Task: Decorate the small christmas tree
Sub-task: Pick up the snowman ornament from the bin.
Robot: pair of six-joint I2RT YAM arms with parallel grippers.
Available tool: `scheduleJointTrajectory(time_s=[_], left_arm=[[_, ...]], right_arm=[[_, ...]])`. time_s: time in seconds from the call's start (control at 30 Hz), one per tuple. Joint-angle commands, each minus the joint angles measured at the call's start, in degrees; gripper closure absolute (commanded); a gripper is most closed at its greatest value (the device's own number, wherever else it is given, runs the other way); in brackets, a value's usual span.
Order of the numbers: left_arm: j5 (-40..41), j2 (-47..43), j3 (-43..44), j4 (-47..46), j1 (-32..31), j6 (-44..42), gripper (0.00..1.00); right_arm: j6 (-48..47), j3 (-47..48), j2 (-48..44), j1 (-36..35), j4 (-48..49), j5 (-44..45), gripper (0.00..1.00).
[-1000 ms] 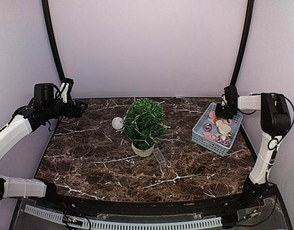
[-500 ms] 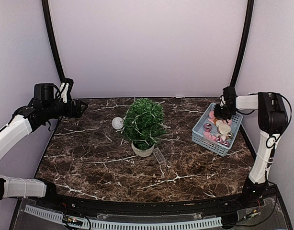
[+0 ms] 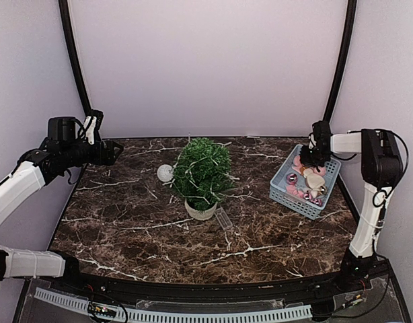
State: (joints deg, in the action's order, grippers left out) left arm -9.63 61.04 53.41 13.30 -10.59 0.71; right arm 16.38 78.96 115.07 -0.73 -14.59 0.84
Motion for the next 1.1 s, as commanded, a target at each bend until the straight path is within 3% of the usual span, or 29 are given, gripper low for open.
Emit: scheduleJointTrajectory(time_s=[0.0, 0.13, 0.33, 0.73, 1.07], left_arm=[[-0.66, -0.75, -0.59, -1.82, 0.35, 0.3, 0.08], [-0.63, -0.74, -0.59, -1.78, 0.31, 0.26, 0.09], [0.17, -1.38, -0.74, -1.99, 0.35, 0.26, 0.09], [-4.39, -3.71, -1.6, -4.55, 0.31, -0.36, 0.09], [-17.2, -6.22, -0.75, -8.69, -0.12, 1.91, 0.11]], right_arm=[[-0.19, 1.5, 1.58, 0.2, 0.88, -0.37, 0.89], [-0.14, 1.73, 1.93, 0.2, 0.94, -0.47, 1.0], [0.14, -0.99, -2.39, 0.2, 1.64, 0.32, 1.0], [0.03, -9.45, -23.46, 0.2, -0.94, 0.5, 1.0], [-3.87, -10.03, -36.96, -0.22, 3.22, -18.33, 1.0]])
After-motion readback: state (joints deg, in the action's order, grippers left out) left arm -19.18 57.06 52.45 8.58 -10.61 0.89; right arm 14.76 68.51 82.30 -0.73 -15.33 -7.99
